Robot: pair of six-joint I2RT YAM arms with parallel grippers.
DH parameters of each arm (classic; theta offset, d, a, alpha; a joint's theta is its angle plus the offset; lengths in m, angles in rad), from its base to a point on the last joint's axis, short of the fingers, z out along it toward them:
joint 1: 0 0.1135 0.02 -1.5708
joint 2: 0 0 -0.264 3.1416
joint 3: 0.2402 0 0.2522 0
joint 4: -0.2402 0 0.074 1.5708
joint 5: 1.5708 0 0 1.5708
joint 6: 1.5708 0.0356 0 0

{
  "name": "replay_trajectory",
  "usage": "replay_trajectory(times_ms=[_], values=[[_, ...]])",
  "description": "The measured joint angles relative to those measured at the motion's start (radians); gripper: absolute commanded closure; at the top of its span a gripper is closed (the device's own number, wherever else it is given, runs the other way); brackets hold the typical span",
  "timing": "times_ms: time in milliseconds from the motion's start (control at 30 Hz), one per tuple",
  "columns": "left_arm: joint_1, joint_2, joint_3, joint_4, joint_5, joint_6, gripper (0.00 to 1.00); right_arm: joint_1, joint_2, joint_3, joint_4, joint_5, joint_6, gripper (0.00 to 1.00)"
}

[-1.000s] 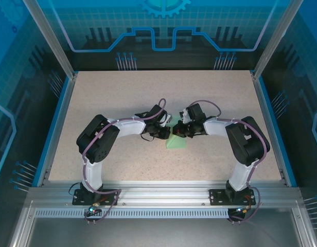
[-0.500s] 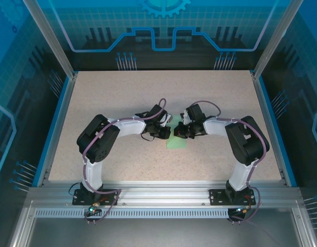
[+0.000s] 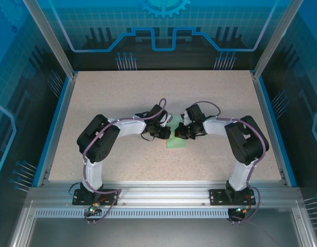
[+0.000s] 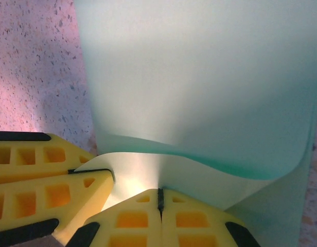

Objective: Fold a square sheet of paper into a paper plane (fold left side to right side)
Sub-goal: Fold the triangle a second time at the center of the table.

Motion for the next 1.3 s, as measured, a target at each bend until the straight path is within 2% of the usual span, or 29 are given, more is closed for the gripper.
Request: replay_trajectory(times_ms=[300,500,667,900,1300], values=[[-0.007,-0.025,0.004,-0.047,-0.021,0.003,0.73,0.000,0.000,0.000,0.000,0.001,0.000,1.00],[0.001,-0.133,-0.023,-0.093,-0.025,0.002,0.71,0.000,0.000,0.000,0.000,0.001,0.000,1.00],[0.002,-0.178,-0.046,-0.082,0.082,-0.002,0.72,0.000,0.000,0.000,0.000,0.001,0.000,1.00],[0.002,-0.132,-0.064,-0.039,0.240,-0.016,0.73,0.000,0.000,0.000,-0.001,0.001,0.000,1.00],[0.002,-0.061,-0.064,-0.003,0.314,-0.035,0.73,0.004,0.000,0.000,-0.003,0.011,-0.001,1.00]])
